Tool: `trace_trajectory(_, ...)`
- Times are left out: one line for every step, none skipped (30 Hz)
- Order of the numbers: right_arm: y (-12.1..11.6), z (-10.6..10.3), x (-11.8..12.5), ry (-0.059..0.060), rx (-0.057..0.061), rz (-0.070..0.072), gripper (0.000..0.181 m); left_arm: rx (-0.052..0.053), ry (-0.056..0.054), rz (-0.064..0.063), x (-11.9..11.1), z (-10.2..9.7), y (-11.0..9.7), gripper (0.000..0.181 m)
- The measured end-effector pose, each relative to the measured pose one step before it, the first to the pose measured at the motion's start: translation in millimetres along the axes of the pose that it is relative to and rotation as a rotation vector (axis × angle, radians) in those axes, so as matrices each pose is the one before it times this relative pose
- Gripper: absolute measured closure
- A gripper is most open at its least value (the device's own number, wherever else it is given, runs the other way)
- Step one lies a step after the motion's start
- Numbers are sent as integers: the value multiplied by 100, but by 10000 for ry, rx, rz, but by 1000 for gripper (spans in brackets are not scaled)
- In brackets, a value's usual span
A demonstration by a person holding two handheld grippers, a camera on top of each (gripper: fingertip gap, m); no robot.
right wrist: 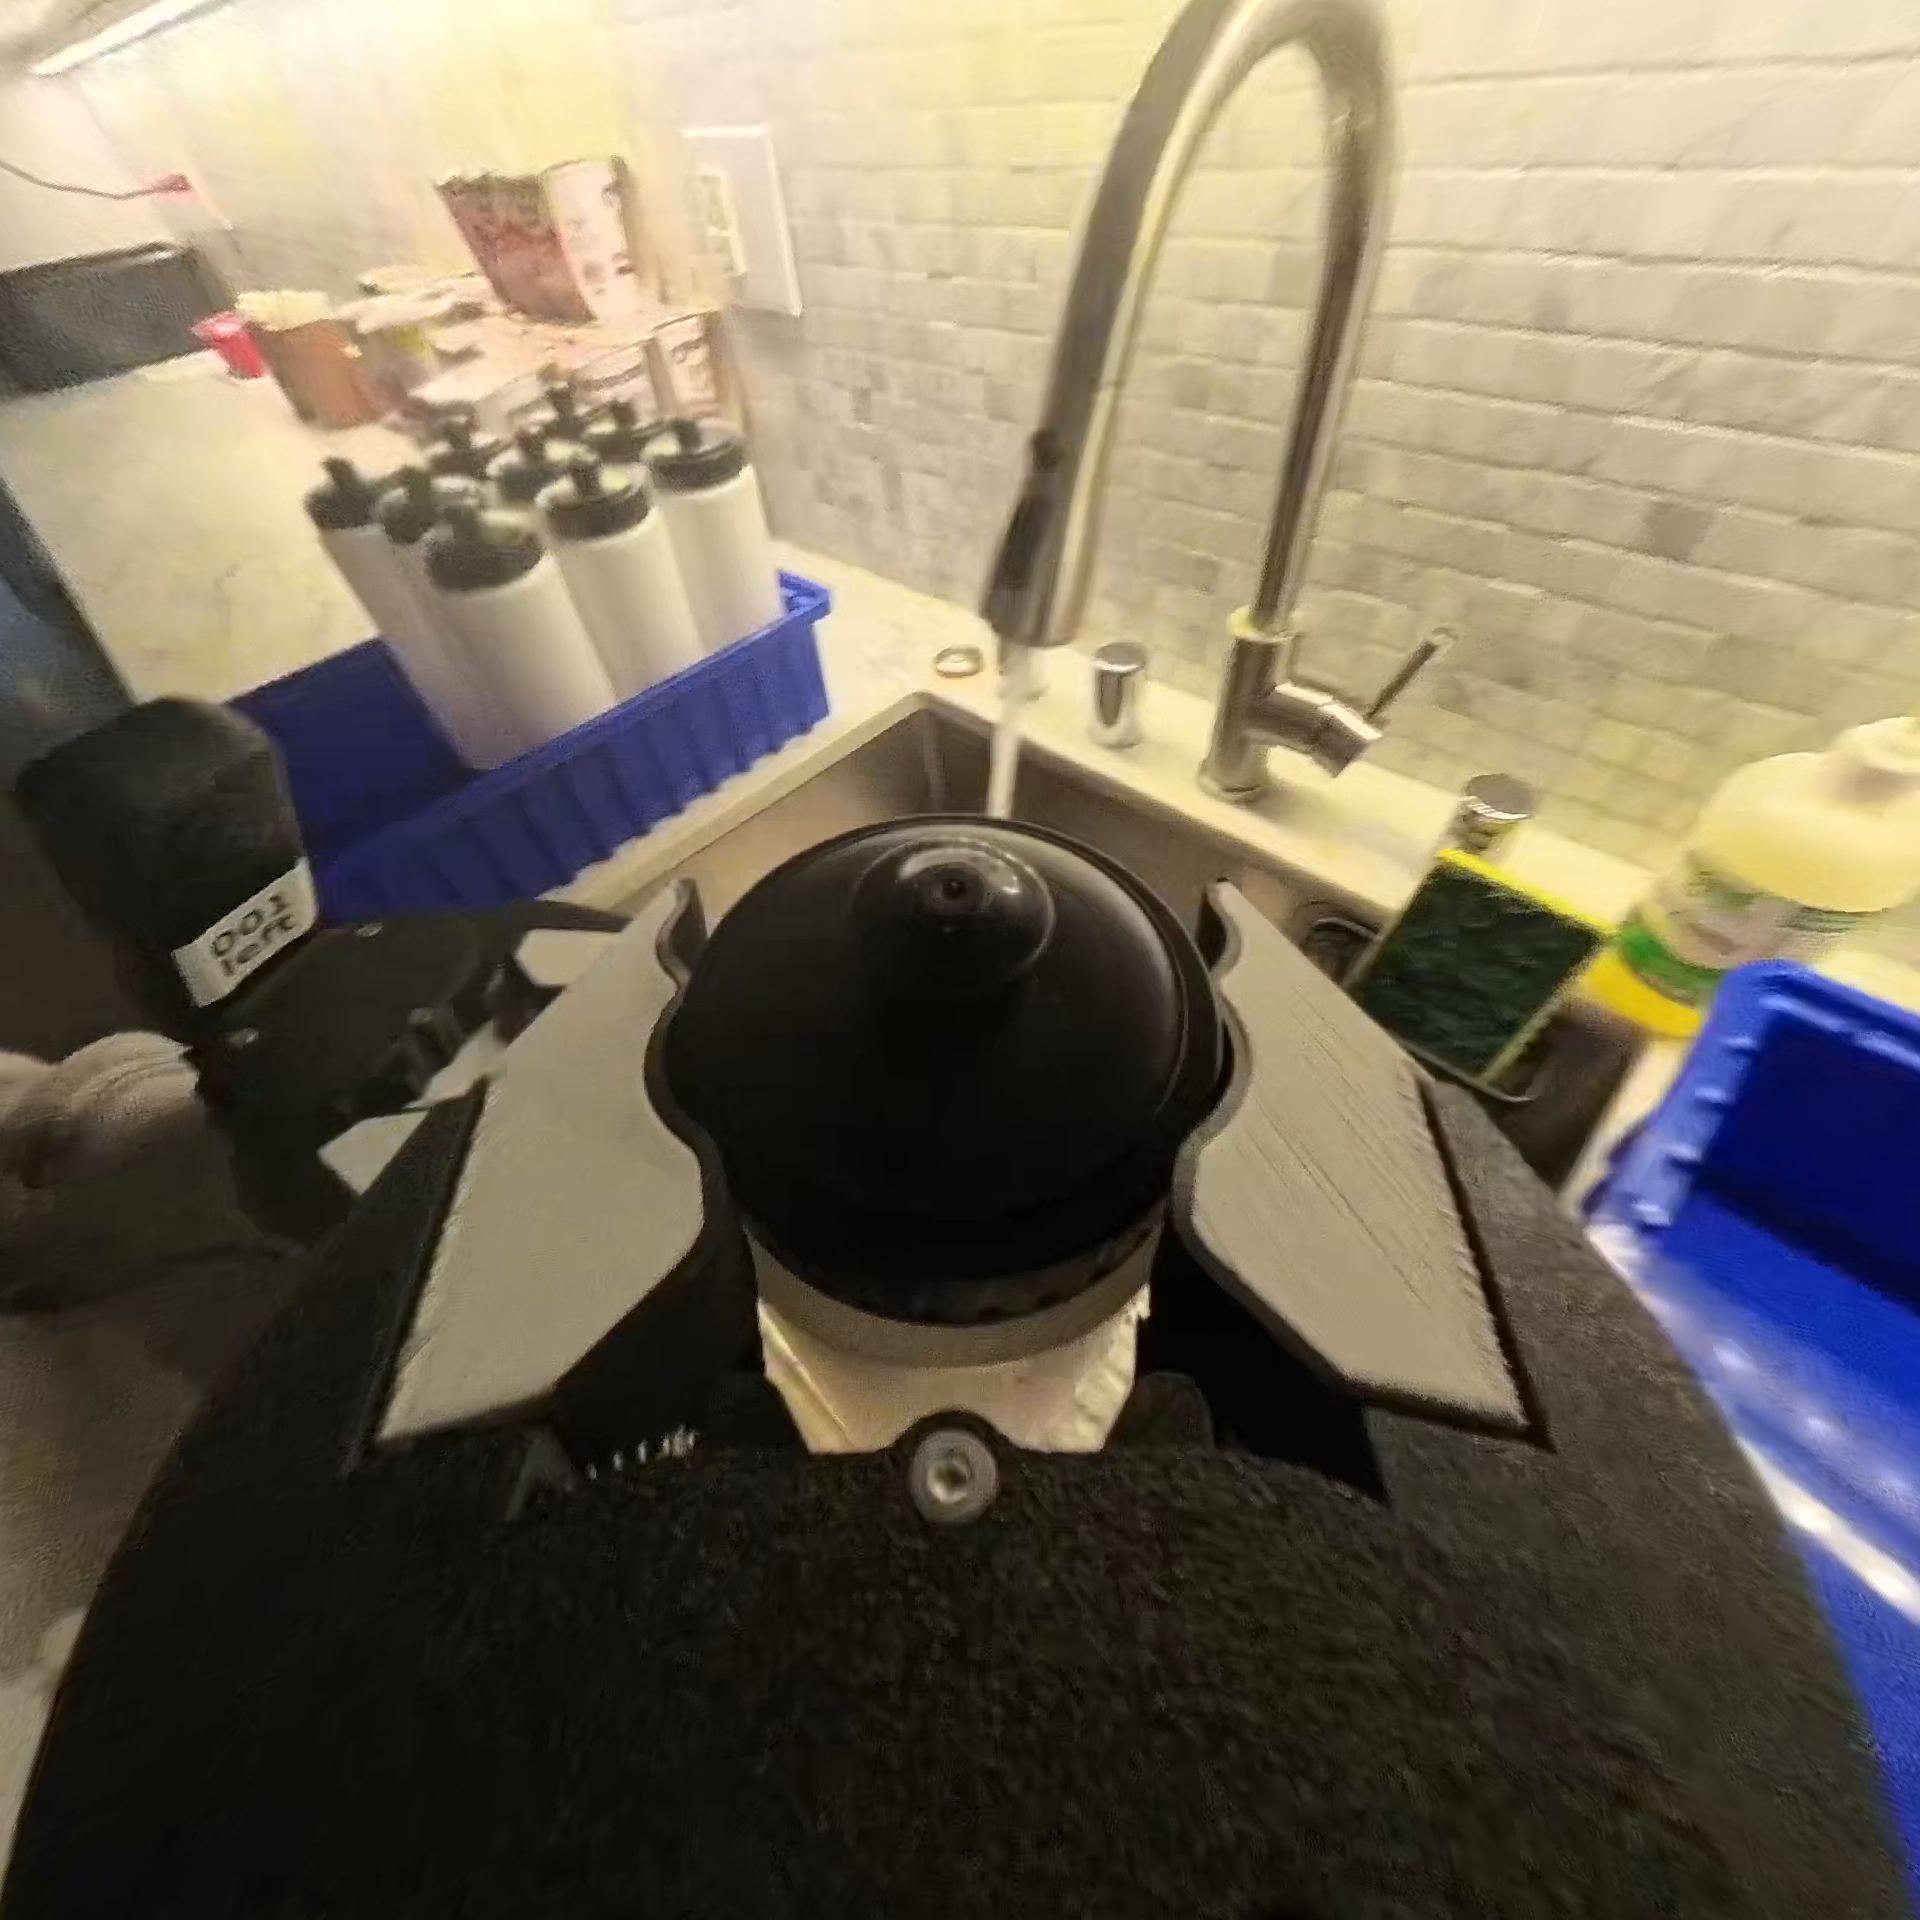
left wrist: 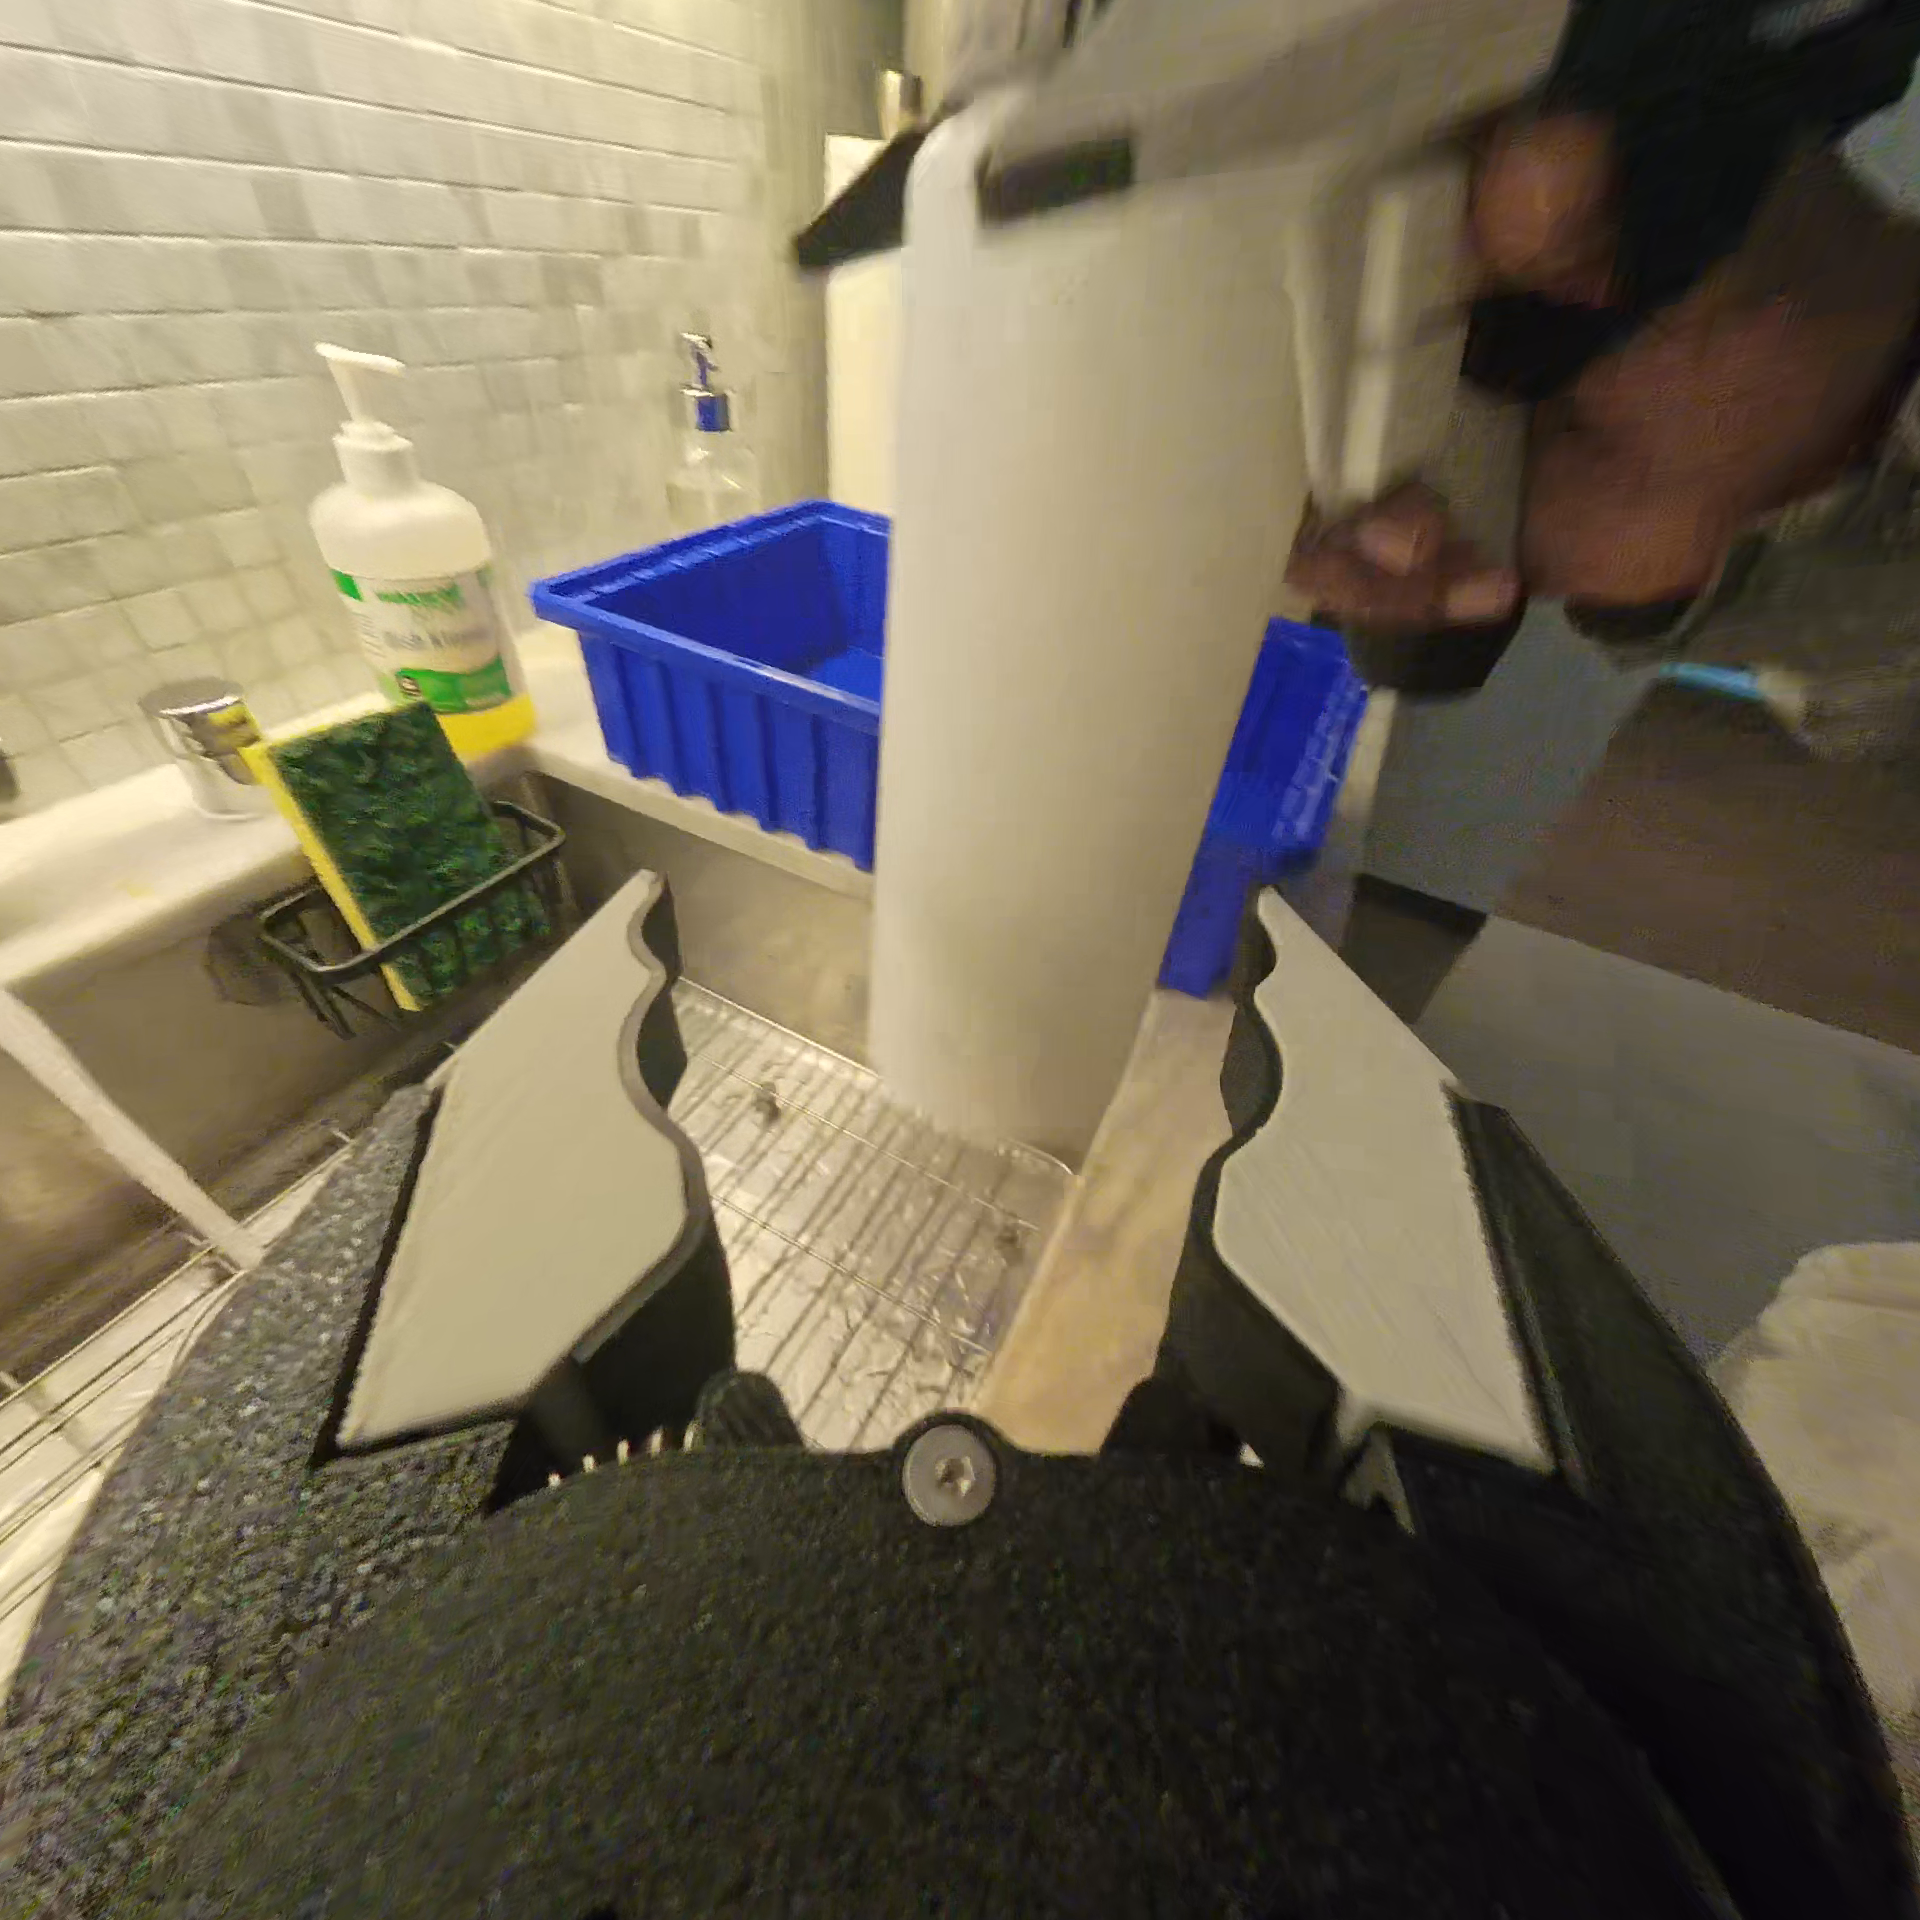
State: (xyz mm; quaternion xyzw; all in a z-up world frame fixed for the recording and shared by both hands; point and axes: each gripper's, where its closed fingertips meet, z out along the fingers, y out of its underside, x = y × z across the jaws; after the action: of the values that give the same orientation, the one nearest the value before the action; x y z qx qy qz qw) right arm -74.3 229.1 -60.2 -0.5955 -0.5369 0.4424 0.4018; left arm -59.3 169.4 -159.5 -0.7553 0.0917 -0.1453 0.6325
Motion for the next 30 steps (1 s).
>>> trace_trajectory(-1413,-845,2825,476,133,-139,88,27,-269,-146,-726,361,-272,75)
trace_trajectory(-1160,-580,2947,495,99,-257,89,-22,-290,-171,-731,364,-71,75)
trace_trajectory(-789,-287,3057,527,37,-255,88,-43,-303,-143,-692,334,45,74)
trace_trajectory(-401,29,2984,479,-26,-260,88,-35,-302,-118,-633,284,89,74)
trace_trajectory(-128,313,2784,379,-7,-257,89,-19,-305,-118,-565,212,57,74)
trace_trajectory(125,558,2637,338,19,-141,89,-14,-307,-127,-522,165,42,74)
trace_trajectory(361,799,2467,282,5,-18,89,-26,-298,-115,-457,102,25,74)
trace_trajectory(518,995,2190,209,1,23,89,-24,-323,-83,-421,42,17,74)
trace_trajectory(600,1122,1948,192,-1,96,88,-14,-329,-70,-390,-7,12,75)
trace_trajectory(605,1213,1617,143,20,60,88,-25,-310,-84,-343,-33,34,75)
trace_trajectory(639,1269,1302,89,29,92,88,-52,-299,-81,-315,-45,103,75)
trace_trajectory(644,1270,1060,64,30,124,88,-68,-288,-65,-285,-72,155,75)
trace_trajectory(616,1217,846,44,69,163,88,-71,-270,-59,-266,-73,169,75)
trace_trajectory(637,1186,679,48,59,203,88,-63,-253,-58,-234,-90,155,75)
trace_trajectory(653,1136,507,42,49,181,88,-44,-231,-60,-207,-119,130,75)
trace_trajectory(745,1105,360,44,-22,131,88,-42,-212,-62,-179,-108,125,75)
trace_trajectory(740,1051,198,35,-18,109,88,-50,-201,-61,-169,-100,153,75)
trace_trajectory(647,989,-26,-58,-28,178,88,-42,-183,-54,-150,-95,142,76)
trace_trajectory(669,888,-190,-69,-73,140,88,-51,-154,-51,-113,-89,162,76)
trace_trajectory(783,783,-358,-76,-180,-31,88,-68,-150,-40,-123,-79,189,76)
trace_trajectory(899,691,-415,-33,-241,-136,88,-57,-155,-22,-122,-80,159,76)
trace_trajectory(812,503,-360,8,-79,-94,88,-42,-141,-25,-117,-100,135,76)
trace_trajectory(809,267,-271,-5,-74,-30,86,-23,-129,-39,-120,-81,102,77)
trace_trajectory(-409,-248,42,20,504,331,88,-10,-105,-40,-97,-94,69,77)
trace_trajectory(-36,-91,-80,44,76,-44,87,-19,-94,-36,-104,-84,84,77)
trace_trajectory(22,-21,-248,-19,90,-124,87,-12,-83,-35,-99,-77,73,78)
trace_trajectory(-64,30,-275,-12,137,-149,87,-14,-54,-49,-78,-42,90,78)
trace_trajectory(0,103,-258,-39,12,-85,87,-28,-34,-57,-77,-5,120,78)
trace_trajectory(37,132,-127,0,-98,-79,86,-27,-33,-47,-96,-11,118,78)
trace_trajectory(38,73,-19,11,-104,-41,86,0,-30,-54,-113,-49,42,78)
